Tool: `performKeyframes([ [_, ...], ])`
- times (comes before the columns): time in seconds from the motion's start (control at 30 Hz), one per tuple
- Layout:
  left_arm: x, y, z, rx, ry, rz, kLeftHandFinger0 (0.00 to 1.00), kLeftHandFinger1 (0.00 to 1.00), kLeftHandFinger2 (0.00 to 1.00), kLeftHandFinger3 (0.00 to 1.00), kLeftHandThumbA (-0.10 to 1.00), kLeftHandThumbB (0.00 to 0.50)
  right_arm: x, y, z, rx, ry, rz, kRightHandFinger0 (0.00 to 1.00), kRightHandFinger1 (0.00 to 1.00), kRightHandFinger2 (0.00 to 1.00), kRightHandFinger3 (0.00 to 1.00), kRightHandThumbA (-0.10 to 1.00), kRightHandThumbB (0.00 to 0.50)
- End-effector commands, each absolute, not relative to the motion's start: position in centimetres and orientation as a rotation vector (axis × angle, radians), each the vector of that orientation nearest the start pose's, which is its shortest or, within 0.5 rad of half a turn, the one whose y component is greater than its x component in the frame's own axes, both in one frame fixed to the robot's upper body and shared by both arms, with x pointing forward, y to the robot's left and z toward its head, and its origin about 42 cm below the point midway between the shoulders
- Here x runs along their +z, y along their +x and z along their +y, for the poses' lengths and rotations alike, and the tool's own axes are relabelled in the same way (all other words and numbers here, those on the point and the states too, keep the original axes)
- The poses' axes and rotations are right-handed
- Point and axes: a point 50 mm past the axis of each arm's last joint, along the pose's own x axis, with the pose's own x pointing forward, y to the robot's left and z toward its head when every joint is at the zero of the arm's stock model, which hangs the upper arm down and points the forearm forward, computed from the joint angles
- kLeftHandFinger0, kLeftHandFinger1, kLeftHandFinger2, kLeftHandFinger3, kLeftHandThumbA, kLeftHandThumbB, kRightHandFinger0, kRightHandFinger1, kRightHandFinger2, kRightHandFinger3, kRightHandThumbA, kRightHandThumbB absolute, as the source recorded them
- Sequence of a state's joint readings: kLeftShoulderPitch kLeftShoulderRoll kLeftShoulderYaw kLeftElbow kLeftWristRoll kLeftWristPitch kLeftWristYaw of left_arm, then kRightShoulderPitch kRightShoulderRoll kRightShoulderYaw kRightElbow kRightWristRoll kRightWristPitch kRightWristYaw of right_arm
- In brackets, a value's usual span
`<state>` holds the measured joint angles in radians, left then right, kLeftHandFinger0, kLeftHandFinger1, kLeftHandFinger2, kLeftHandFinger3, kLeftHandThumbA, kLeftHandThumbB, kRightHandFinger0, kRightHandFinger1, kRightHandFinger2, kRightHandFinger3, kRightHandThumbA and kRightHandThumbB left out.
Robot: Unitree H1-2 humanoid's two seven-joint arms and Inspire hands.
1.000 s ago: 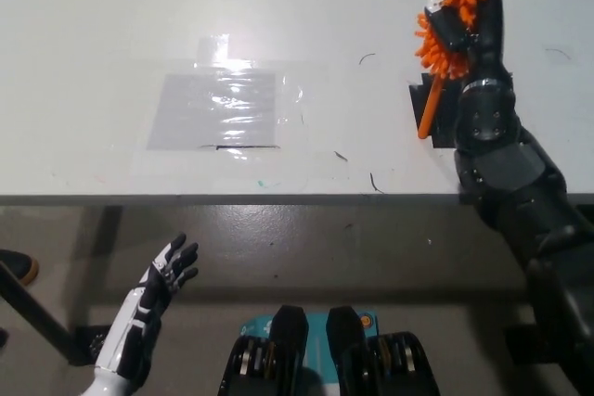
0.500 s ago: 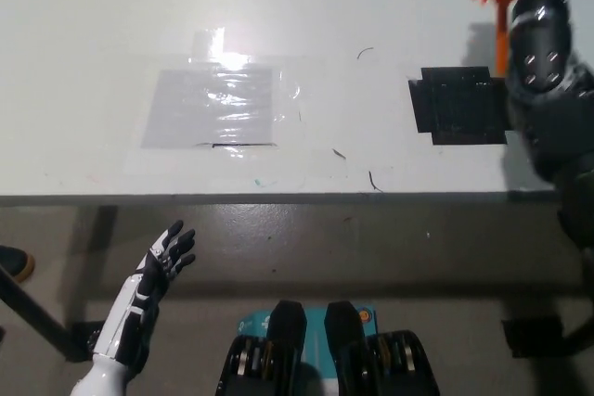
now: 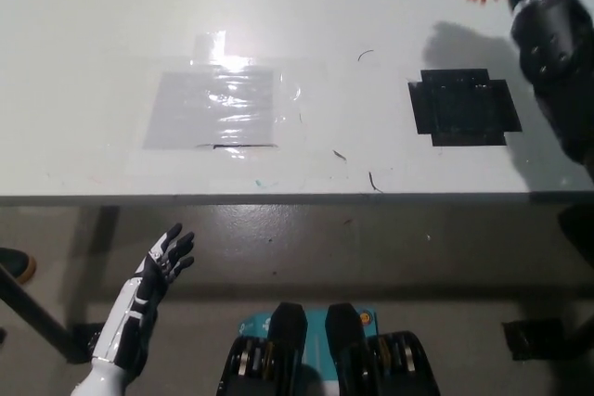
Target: The robot uses it right hand to pick up an extended orange duster kept in the middle of the desk and presses its handle against the desk to collapse it
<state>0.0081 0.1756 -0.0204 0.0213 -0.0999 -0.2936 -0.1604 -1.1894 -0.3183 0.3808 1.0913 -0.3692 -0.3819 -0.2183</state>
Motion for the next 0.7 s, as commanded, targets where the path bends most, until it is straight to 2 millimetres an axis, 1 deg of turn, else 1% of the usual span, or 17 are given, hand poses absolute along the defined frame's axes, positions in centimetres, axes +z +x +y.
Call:
performKeyframes([
  [0.0,12.2,27.8,25.9,-0.211,0.128,-0.318,1.0,1.0,1.0,1.0,1.0,0.146,38.0,58.7,-19.9,0.121,-1.036,-0.589,0.0,0.33,0.64,0.72,-0.1,0.166],
  [0.03,12.3,27.9,25.9,-0.212,0.134,-0.319,1.0,1.0,1.0,1.0,1.0,0.149,36.2,58.8,-19.9,0.111,-1.087,-0.557,0.0,0.3,0.63,0.71,-0.1,0.169],
  [0.07,12.4,27.9,26.0,-0.208,0.133,-0.318,1.0,1.0,1.0,1.0,1.0,0.152,35.6,58.8,-19.7,0.116,-1.112,-0.548,0.0,0.24,0.56,0.7,-0.1,0.17],
  [0.13,12.4,27.9,26.0,-0.207,0.134,-0.318,1.0,1.0,1.0,1.0,1.0,0.154,35.6,58.9,-19.7,0.116,-1.117,-0.548,0.0,0.21,0.53,0.69,-0.1,0.169],
  [0.17,12.3,27.6,26.2,-0.214,0.132,-0.306,1.0,1.0,1.0,1.0,1.0,0.165,33.6,58.9,-19.4,0.144,-1.198,-0.472,0.0,0.25,0.59,0.71,-0.1,0.148],
  [0.2,12.3,27.6,26.2,-0.214,0.132,-0.306,1.0,1.0,1.0,1.0,1.0,0.165,33.6,58.9,-19.4,0.144,-1.199,-0.472,0.0,0.26,0.61,0.71,-0.1,0.148],
  [0.23,12.3,27.6,26.1,-0.215,0.132,-0.308,1.0,1.0,1.0,1.0,1.0,0.121,33.2,58.9,-19.5,0.151,-1.198,-0.448,0.0,0.28,0.64,0.72,-0.1,0.16],
  [0.27,12.3,27.5,26.1,-0.216,0.134,-0.307,1.0,1.0,1.0,1.0,1.0,0.094,32.6,59.0,-19.5,0.167,-1.194,-0.388,0.02,0.34,0.7,0.77,-0.1,0.162],
  [0.3,12.4,27.4,26.1,-0.214,0.136,-0.303,1.0,1.0,1.0,1.0,1.0,0.09,32.5,59.1,-19.6,0.177,-1.192,-0.352,0.04,0.37,0.69,0.75,-0.1,0.161],
  [0.37,12.4,27.4,26.1,-0.214,0.136,-0.303,1.0,1.0,1.0,1.0,1.0,0.089,32.5,59.1,-19.6,0.177,-1.193,-0.351,0.04,0.37,0.68,0.74,-0.1,0.163],
  [0.4,12.4,27.5,26.1,-0.217,0.141,-0.301,1.0,1.0,1.0,1.0,1.0,0.094,33.1,59.5,-19.7,0.287,-1.195,-0.216,0.64,1.0,1.0,1.0,0.5,0.282],
  [0.43,12.4,27.5,26.1,-0.218,0.144,-0.299,1.0,1.0,1.0,1.0,1.0,0.094,33.4,59.7,-19.6,0.337,-1.191,-0.159,1.0,1.0,1.0,1.0,0.44,0.266],
  [0.47,12.2,27.4,26.1,-0.218,0.146,-0.296,1.0,1.0,1.0,1.0,1.0,0.099,33.8,59.8,-19.5,0.371,-1.263,-0.11,1.0,1.0,1.0,1.0,0.66,0.415],
  [0.5,12.2,27.4,26.1,-0.218,0.146,-0.296,1.0,1.0,1.0,1.0,1.0,0.098,33.8,59.8,-19.5,0.376,-1.271,-0.103,1.0,1.0,1.0,1.0,0.68,0.436],
  [0.53,12.2,27.5,26.1,-0.217,0.152,-0.294,1.0,1.0,1.0,1.0,1.0,0.092,34.4,59.9,-19.4,0.39,-1.267,-0.093,1.0,1.0,1.0,1.0,0.76,0.486],
  [0.63,12.2,27.5,26.1,-0.216,0.152,-0.293,1.0,1.0,1.0,1.0,1.0,0.093,34.4,59.9,-19.4,0.394,-1.266,-0.089,1.0,1.0,1.0,1.0,0.77,0.492],
  [0.67,12.2,27.5,26.1,-0.217,0.152,-0.292,1.0,1.0,1.0,1.0,1.0,0.114,34.9,59.9,-19.3,0.407,-1.256,-0.09,1.0,1.0,1.0,1.0,0.79,0.499],
])
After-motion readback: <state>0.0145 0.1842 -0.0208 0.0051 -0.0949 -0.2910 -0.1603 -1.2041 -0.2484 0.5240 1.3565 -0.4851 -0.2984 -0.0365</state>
